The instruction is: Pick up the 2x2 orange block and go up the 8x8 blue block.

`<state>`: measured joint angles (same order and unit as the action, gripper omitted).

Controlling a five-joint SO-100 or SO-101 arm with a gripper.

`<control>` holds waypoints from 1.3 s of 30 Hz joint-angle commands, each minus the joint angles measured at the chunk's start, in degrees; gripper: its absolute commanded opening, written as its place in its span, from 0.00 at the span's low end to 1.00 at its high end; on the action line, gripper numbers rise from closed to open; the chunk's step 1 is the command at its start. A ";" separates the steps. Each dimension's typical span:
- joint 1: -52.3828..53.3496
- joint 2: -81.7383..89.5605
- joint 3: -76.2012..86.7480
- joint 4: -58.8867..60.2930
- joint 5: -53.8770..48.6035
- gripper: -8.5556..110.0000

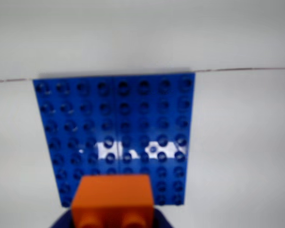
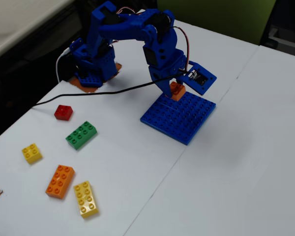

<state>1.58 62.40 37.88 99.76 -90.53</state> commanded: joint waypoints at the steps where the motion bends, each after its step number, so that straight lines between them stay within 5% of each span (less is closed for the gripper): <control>1: 0.26 0.62 -2.72 0.35 -0.53 0.07; 39: -0.26 1.14 -1.58 0.62 -1.49 0.07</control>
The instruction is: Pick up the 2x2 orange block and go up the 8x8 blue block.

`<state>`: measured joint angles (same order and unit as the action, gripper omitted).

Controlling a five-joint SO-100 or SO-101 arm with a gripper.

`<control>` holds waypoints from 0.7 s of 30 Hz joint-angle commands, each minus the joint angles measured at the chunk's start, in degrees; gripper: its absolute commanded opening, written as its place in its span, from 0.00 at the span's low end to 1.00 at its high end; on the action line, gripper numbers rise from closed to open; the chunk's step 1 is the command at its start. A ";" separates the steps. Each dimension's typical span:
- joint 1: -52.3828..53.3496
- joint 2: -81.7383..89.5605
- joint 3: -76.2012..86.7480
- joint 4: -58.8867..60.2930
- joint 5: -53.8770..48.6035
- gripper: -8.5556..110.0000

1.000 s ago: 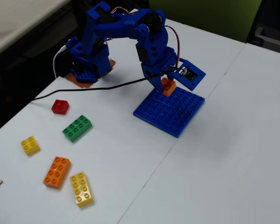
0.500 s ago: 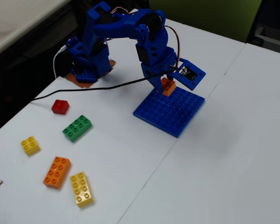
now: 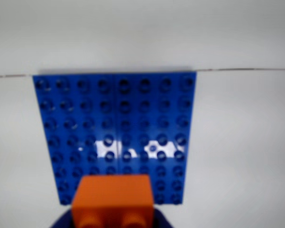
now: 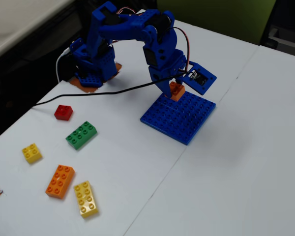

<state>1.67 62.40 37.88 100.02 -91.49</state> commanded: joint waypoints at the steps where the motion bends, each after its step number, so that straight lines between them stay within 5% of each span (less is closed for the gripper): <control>1: -0.35 1.14 -1.58 0.35 -0.53 0.07; 21: -0.88 0.97 -1.32 0.44 -1.32 0.07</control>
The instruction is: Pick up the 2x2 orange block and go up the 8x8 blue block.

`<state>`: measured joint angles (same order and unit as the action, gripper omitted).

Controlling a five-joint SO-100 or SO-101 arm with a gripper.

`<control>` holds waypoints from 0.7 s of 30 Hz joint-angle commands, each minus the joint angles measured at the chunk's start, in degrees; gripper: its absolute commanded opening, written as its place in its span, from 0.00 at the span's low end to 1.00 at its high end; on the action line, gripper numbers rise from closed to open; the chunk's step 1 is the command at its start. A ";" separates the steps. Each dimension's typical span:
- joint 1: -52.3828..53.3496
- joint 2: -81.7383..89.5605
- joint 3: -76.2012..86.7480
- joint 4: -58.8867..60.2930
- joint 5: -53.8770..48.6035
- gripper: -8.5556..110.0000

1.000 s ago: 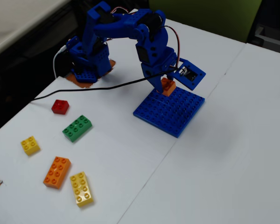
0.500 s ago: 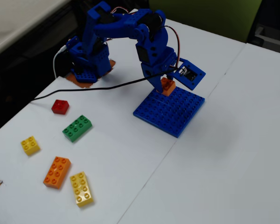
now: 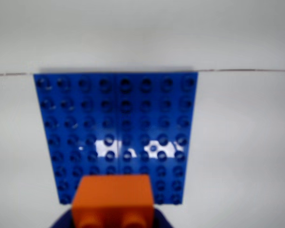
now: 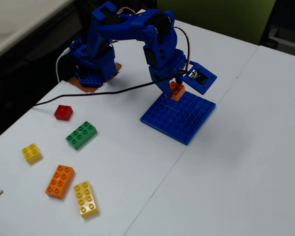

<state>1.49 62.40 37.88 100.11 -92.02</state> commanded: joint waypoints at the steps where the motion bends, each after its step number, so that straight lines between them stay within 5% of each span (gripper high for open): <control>1: -0.70 0.88 -1.32 0.35 -0.79 0.07; 21: -0.88 0.79 -0.53 0.44 -1.05 0.07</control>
